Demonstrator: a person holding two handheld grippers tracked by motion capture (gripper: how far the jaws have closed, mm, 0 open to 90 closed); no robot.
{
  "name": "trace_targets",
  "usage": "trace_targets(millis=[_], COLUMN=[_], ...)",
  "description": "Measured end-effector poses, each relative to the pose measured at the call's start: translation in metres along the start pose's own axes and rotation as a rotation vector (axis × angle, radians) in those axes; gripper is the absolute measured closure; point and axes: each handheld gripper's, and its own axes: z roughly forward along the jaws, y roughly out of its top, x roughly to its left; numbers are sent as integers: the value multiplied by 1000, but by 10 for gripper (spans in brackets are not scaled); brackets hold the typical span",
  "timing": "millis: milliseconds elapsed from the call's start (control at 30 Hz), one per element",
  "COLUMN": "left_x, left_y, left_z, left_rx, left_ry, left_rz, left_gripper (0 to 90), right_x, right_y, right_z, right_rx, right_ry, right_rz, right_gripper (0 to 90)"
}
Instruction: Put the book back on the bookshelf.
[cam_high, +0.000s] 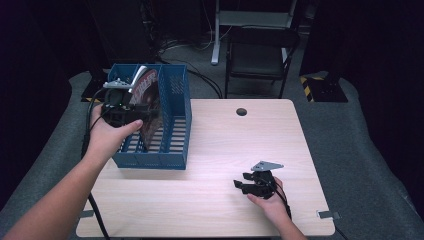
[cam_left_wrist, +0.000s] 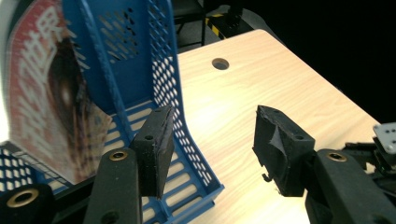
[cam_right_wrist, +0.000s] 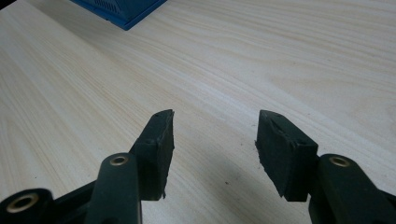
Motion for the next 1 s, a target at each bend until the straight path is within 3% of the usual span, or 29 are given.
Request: trace_targets(millis=[533, 567, 700, 867, 1000], left_x=[-36, -36, -46, -55, -61], left_y=[-21, -21, -33, -48, -68], left_z=[22, 22, 33, 45, 60], left_rx=[53, 53, 71, 58, 89], left_ry=[-86, -86, -113, -108, -125], left_rz=[101, 101, 127, 151, 163], left_gripper=[470, 469, 459, 451, 452], right_x=[0, 0, 1, 1, 1], right_y=[0, 0, 0, 0, 0], right_z=[-1, -1, -1, -1, -1], right_rx=[-7, -7, -6, -5, -6], right_ry=[-6, 0, 0, 0, -2], right_rz=[12, -3, 4, 3, 3], right_gripper=[462, 462, 462, 463, 462])
